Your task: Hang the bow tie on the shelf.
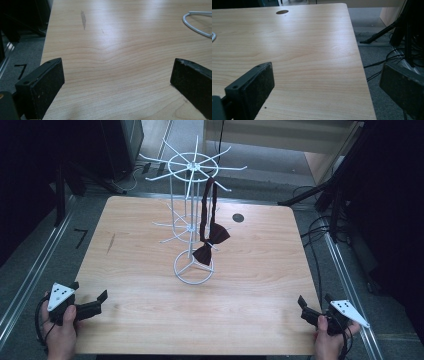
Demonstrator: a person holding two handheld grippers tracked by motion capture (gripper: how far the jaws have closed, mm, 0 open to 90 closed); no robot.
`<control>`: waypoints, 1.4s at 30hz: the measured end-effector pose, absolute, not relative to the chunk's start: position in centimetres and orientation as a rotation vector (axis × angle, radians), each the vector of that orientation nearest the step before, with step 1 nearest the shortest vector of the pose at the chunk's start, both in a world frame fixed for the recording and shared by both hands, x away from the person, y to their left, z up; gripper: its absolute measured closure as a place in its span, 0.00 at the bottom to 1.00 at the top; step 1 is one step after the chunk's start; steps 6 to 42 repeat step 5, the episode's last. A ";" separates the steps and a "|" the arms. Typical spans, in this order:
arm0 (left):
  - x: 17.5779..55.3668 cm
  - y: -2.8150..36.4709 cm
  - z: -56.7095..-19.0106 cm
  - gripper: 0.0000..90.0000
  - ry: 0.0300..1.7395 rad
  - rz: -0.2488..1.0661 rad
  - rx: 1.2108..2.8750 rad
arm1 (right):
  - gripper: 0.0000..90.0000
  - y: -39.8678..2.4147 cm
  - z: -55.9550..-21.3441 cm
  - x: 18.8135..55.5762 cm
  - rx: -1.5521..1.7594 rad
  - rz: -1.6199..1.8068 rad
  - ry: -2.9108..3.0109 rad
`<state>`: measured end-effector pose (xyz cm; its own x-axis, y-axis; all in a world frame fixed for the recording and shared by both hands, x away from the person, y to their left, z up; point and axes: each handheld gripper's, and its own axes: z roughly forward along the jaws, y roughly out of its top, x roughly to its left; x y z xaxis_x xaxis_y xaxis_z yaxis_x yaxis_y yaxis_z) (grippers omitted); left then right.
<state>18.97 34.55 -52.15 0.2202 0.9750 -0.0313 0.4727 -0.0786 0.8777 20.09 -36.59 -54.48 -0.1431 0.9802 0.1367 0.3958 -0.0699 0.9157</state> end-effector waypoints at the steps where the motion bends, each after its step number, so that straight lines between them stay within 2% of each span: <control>1: 19.0 34.5 -52.2 0.00 1.370 0.776 1.685 | 0.00 -36.5 -54.5 20.1 1.497 1.193 1.589; 42: 19.1 34.5 -52.2 0.00 1.374 0.767 1.690 | 0.00 -36.2 -54.6 20.3 1.485 1.171 1.603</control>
